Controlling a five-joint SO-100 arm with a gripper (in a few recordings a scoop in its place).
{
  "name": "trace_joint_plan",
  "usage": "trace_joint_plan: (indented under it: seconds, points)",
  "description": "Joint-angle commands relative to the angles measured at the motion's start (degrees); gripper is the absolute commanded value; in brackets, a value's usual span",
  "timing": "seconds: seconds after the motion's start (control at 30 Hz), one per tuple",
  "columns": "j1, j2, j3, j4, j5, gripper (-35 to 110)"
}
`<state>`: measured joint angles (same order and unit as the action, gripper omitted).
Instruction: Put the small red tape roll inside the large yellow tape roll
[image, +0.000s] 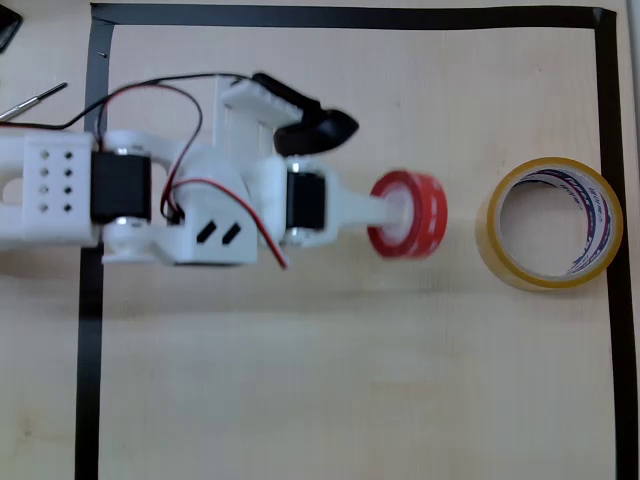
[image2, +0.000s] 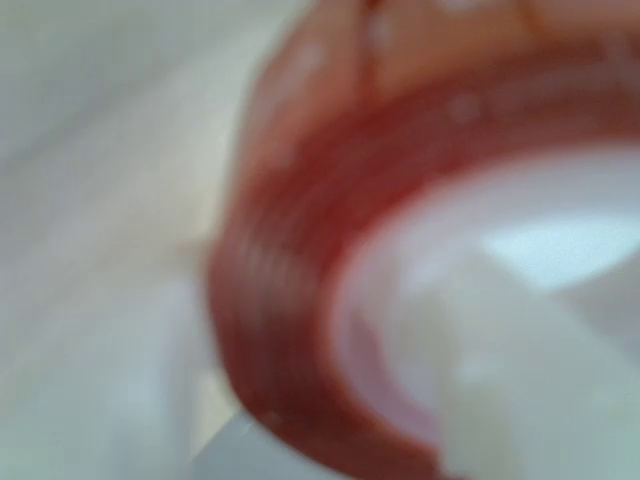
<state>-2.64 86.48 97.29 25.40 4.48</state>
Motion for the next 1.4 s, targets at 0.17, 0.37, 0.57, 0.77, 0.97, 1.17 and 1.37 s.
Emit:
trace_joint_plan:
  seconds: [0.17,0.37,0.57,0.77,0.97,1.17,1.37]
  points:
    - [-1.41,-2.64,-12.13,-1.58,0.79,0]
    - [-2.02,-5.27,-16.35,-1.58,0.53,0]
    - [-2.37,-7.91,-20.21,-1.58,0.53,0]
    - [-2.37,-10.9,-23.99,-1.58,0.44,0]
    - [-2.46,-12.22,-25.75,-1.32,0.62,0]
    - [-2.29,-12.66,-25.49,-1.41,0.53,0]
    - [-1.85,-15.73,-27.86,-3.6,0.44,0]
